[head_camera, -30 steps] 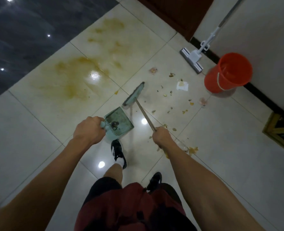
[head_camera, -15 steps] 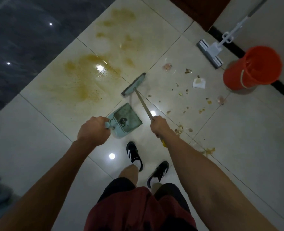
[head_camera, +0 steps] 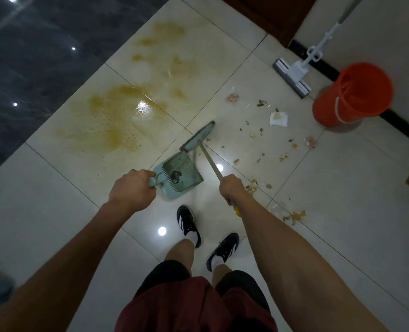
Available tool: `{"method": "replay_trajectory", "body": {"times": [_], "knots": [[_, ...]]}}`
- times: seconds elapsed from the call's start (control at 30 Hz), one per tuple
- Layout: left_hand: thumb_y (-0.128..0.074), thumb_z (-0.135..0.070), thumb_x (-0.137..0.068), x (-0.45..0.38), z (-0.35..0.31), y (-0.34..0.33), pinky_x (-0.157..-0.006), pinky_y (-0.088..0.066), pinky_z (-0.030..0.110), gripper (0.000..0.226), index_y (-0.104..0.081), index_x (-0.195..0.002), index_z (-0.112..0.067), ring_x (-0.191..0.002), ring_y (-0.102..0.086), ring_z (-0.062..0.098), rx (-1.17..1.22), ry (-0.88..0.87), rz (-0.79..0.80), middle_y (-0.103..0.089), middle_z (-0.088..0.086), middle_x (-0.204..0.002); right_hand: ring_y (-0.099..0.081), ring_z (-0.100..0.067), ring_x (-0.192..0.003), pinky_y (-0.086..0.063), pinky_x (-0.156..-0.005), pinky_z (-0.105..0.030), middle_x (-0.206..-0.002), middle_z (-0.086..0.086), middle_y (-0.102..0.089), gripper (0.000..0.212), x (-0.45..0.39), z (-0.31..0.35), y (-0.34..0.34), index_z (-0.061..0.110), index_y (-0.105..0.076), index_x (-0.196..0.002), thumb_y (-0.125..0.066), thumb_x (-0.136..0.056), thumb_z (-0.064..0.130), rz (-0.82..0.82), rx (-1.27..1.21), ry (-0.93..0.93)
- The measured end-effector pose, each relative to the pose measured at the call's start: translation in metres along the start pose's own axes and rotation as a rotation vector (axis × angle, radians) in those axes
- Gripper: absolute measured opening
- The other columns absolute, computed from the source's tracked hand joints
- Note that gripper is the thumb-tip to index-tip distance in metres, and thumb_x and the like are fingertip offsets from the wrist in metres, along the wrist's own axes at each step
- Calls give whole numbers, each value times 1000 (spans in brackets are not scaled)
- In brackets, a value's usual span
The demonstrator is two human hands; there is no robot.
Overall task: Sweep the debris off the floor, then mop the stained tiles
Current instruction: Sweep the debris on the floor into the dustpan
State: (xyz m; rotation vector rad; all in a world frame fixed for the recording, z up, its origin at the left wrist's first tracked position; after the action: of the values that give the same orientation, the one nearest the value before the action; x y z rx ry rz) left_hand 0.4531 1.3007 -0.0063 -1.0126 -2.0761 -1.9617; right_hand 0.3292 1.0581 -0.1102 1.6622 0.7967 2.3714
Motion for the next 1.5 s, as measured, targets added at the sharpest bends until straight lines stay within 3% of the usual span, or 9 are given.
{"method": "replay_trajectory", "body": {"times": [0.07, 0.17, 0.3, 0.37, 0.53, 0.83, 0.93, 1.33, 1.5], "knots": [[-64, -28, -83, 9, -10, -6, -61, -51, 30, 20, -70, -103, -27, -69, -62, 26, -15, -7, -7, -68, 4, -83, -63, -27, -61, -47, -37, -24, -98, -18, -64, 24, 9, -28, 8, -5, -60, -117, -54, -94, -2, 17, 11, -38], [-64, -28, -85, 26, -27, -19, -60, -50, 29, 24, -70, -109, -29, -68, -61, 25, -47, -15, -18, -67, 4, -84, -69, -36, -95, -53, -57, -29, -113, -22, -66, 30, 23, -72, 18, -5, -59, -123, -51, -95, 3, 34, -21, -26], [-63, -27, -85, 45, -55, -36, -62, -50, 30, 25, -70, -109, -30, -70, -61, 27, -81, -38, -31, -68, 5, -86, -69, -31, -85, -60, -68, -37, -104, -17, -66, 29, 42, -132, 30, -5, -61, -119, -53, -92, -4, -23, -36, -116], [-63, -26, -84, 52, -71, -42, -65, -52, 32, 25, -70, -108, -30, -74, -63, 29, -93, -52, -29, -68, 6, -88, -64, -31, -70, -53, -50, -36, -99, -21, -63, 29, 53, -163, 35, -6, -58, -120, -46, -93, -2, -47, -48, -124], [-63, -26, -83, 64, -117, -57, -65, -53, 32, 26, -71, -108, -28, -73, -63, 29, -135, -98, -34, -69, 6, -89, -65, -38, -107, -55, -80, -41, -121, -23, -63, 32, 76, -234, 42, -2, -56, -126, -48, -96, 6, -76, -73, -142], [-63, -23, -81, 74, -179, -62, -62, -48, 30, 26, -73, -104, -29, -71, -60, 27, -191, -195, -31, -65, 3, -83, -68, -32, -94, -57, -76, -38, -108, -15, -63, 29, 102, -297, 47, 6, -59, -119, -50, -92, 12, -152, -132, -206], [-61, -23, -81, 71, -192, -56, -64, -51, 31, 24, -72, -101, -29, -74, -64, 29, -202, -210, -35, -68, 5, -86, -70, -34, -85, -52, -61, -35, -101, -18, -66, 30, 106, -302, 51, 2, -61, -115, -46, -90, 10, -145, -232, -208], [-60, -22, -81, 16, -199, -3, -61, -47, 30, 22, -72, -97, -30, -68, -60, 27, -158, -227, -89, -63, 0, -76, -58, -23, -57, -50, -46, -28, -78, -11, -59, 27, 73, -224, 94, 0, -65, -109, -43, -92, 4, -187, -366, -108], [-62, -25, -83, -48, -186, 39, -66, -52, 33, 35, -70, -116, -33, -79, -64, 30, -158, -251, -115, -70, 5, -92, -60, -29, -67, -52, -54, -32, -98, -18, -67, 33, 19, -153, 121, 2, -63, -122, -42, -96, 6, -190, -412, -89]]}}
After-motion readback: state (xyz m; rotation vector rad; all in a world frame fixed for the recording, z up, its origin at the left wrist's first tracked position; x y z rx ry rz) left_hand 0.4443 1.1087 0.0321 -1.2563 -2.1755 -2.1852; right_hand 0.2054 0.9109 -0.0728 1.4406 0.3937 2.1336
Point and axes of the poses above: each hand's wrist, its own x-axis away from the middle knuckle, its own y-axis out of the back of the hand, z = x × y, the point moved 4 cm from there along -x, towards the middle knuckle
